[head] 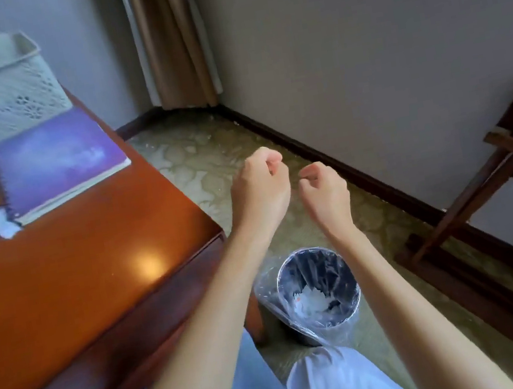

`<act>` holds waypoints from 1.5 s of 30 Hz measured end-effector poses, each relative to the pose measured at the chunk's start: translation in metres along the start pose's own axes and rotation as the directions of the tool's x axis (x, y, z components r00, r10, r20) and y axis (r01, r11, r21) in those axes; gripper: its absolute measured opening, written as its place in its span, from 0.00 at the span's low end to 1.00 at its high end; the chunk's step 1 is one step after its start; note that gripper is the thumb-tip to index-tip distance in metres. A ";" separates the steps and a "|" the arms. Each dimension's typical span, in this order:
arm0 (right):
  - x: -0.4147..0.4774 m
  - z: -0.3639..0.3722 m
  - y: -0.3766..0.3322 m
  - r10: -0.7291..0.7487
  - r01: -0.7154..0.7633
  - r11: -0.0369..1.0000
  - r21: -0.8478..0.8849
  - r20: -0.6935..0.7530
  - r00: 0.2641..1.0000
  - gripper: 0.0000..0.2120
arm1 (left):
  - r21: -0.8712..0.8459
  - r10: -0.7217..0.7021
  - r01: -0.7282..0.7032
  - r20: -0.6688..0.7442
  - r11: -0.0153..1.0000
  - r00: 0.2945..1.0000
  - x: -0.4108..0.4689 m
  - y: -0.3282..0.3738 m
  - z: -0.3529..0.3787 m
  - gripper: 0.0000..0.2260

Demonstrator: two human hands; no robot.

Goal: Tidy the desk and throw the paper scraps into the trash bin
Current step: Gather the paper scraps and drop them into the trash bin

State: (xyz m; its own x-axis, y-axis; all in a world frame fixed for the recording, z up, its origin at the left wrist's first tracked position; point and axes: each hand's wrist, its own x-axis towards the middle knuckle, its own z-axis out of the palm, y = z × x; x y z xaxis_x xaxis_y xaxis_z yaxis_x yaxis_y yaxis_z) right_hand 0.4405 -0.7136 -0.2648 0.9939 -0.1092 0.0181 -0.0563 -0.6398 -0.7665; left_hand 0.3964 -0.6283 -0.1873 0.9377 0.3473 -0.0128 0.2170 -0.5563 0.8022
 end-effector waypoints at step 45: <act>-0.178 0.207 -0.276 -0.717 0.937 0.318 -0.147 0.609 0.339 0.19 | 0.633 -0.176 0.313 -0.271 0.708 0.946 -0.071 -0.238 -0.327 0.23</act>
State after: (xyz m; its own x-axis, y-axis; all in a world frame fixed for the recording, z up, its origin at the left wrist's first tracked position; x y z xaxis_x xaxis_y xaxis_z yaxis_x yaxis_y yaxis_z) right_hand 0.2992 -0.3600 -0.1890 0.4354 0.8850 0.1650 0.8989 -0.4175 -0.1328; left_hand 0.1900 -0.2738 -0.1818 0.7753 0.6315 0.0085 0.6194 -0.7628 0.1857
